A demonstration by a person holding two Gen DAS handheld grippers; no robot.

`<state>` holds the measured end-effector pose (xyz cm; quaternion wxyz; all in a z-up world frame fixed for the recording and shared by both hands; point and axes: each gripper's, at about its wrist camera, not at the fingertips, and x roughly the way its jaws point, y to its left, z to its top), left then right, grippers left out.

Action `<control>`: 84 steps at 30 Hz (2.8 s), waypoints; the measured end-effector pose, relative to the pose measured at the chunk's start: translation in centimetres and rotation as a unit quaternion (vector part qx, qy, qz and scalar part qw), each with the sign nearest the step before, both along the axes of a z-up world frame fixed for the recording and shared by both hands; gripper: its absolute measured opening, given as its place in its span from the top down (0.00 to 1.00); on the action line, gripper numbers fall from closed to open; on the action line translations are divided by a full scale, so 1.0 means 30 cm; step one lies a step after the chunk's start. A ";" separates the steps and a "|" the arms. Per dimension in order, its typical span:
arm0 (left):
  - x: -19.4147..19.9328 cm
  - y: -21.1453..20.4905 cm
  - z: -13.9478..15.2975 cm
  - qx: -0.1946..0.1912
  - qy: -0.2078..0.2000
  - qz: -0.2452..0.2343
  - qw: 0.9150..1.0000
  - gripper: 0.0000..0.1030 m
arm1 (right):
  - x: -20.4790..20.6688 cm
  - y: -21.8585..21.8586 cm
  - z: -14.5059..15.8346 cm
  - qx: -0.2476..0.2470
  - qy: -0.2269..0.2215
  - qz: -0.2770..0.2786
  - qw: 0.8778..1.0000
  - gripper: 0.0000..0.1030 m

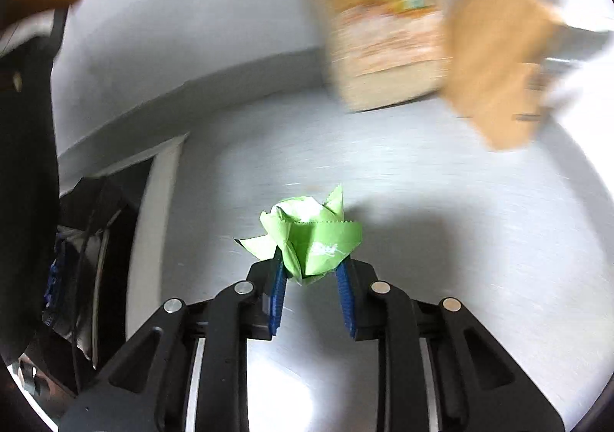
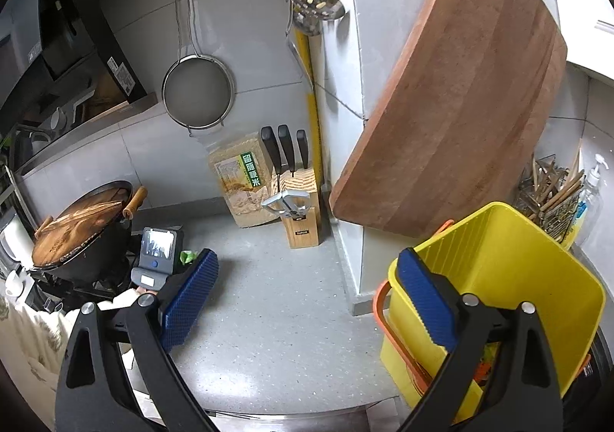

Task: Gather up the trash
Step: 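Carry the green plastic bag to the yellow bucket with the left tool, then open the left tool to drop the green bag into the bucket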

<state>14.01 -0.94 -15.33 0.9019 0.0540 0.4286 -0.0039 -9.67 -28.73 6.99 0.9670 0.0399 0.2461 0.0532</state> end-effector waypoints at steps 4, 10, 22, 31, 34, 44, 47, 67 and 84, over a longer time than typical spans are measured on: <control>-0.129 -0.110 0.111 -0.033 -0.026 -0.061 0.997 0.76 | 0.018 0.001 -0.012 0.005 0.006 0.007 1.000 0.11; -0.266 -0.280 0.272 -0.080 -0.061 -0.137 0.985 0.76 | 0.026 -0.007 -0.024 0.009 0.009 0.012 1.000 0.11; -0.532 -0.541 0.699 -0.158 -0.161 -0.327 0.918 0.76 | -0.096 -0.189 -0.021 0.012 -0.016 -0.071 0.997 0.11; -0.601 -0.827 0.829 -0.162 -0.182 -0.449 0.860 0.76 | -0.306 -0.401 0.027 0.010 -0.054 -0.197 0.979 0.11; -0.619 -0.938 0.831 -0.145 -0.168 -0.487 0.845 0.76 | -0.402 -0.467 0.040 0.007 -0.067 -0.239 0.969 0.11; -0.666 -1.196 0.745 -0.114 -0.106 -0.553 0.818 0.74 | -0.650 -0.556 0.033 0.014 -0.079 -0.326 0.942 0.11; -0.647 -1.269 0.694 -0.077 -0.045 -0.557 0.825 0.29 | -0.692 -0.566 0.038 0.013 -0.081 -0.338 0.937 0.11; -0.723 -1.127 0.778 -0.085 -0.100 -0.530 0.838 0.04 | -0.677 -0.544 0.071 -0.018 -0.077 -0.315 0.946 0.11; -0.748 -0.975 0.826 -0.101 -0.130 -0.510 0.844 0.04 | -0.640 -0.526 0.042 -0.011 -0.049 -0.312 0.949 0.08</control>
